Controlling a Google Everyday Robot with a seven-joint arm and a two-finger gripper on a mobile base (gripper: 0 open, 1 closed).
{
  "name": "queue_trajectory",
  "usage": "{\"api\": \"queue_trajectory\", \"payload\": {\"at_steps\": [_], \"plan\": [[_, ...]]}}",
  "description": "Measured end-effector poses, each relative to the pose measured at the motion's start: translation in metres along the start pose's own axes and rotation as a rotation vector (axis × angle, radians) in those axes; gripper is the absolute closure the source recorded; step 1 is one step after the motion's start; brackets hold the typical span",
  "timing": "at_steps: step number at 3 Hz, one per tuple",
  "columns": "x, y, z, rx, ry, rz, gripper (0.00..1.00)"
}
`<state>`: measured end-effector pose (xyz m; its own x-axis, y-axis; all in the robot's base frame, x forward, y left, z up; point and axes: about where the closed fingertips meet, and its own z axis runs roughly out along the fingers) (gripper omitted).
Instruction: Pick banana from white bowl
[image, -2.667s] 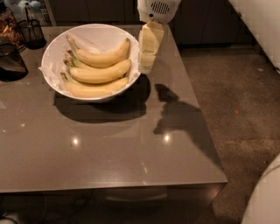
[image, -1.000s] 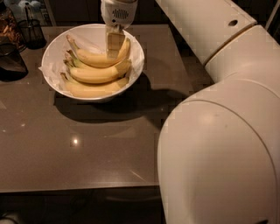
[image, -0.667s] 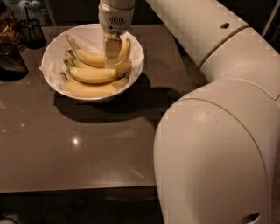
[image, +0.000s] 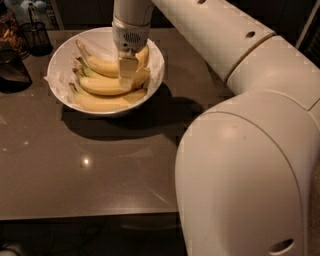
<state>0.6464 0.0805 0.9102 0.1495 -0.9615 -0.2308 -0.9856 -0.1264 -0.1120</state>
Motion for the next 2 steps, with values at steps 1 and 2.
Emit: {"api": "queue_trajectory", "payload": {"at_steps": [1, 2], "plan": [[0.0034, 0.0015, 0.0078, -0.016, 0.004, 0.011, 0.43], [0.0058, 0.0, 0.0118, -0.022, 0.01, 0.013, 0.43]]}}
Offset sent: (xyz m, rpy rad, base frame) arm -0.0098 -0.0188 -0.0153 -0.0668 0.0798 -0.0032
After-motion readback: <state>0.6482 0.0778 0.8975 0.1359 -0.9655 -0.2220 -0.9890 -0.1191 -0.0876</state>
